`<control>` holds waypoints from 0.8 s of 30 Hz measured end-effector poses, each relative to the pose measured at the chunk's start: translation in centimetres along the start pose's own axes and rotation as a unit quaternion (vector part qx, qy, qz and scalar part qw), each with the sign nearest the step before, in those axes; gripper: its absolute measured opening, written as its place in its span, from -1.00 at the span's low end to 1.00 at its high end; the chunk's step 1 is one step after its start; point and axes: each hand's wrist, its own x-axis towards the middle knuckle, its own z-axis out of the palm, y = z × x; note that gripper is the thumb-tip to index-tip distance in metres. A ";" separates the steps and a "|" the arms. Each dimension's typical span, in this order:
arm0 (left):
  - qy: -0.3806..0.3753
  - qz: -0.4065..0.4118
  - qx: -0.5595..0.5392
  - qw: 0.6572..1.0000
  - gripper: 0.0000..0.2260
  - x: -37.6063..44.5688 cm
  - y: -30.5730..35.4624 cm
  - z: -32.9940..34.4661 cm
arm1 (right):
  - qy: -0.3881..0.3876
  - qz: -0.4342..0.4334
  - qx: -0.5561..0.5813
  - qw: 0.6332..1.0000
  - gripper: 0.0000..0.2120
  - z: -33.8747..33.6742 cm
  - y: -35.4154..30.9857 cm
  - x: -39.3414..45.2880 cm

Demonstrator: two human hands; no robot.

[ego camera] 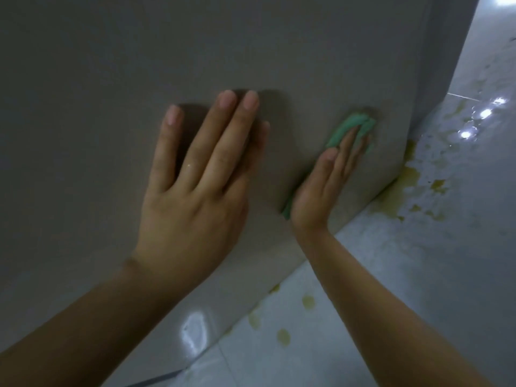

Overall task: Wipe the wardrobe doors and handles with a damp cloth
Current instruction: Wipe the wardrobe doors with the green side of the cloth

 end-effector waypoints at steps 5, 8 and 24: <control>0.000 0.006 -0.021 1.000 -0.63 1.4 1.3 1.2 | -0.096 0.070 -0.013 0.993 -0.57 -0.8 -0.9 -6.9; 0.013 0.014 -0.037 0.999 -0.63 2.7 2.4 2.0 | -0.136 0.070 -0.033 0.988 -0.56 -1.1 -0.1 -8.3; 0.036 0.024 -0.034 0.998 -0.67 4.0 6.5 5.6 | -0.015 0.272 0.048 0.961 -0.42 -2.7 4.4 1.4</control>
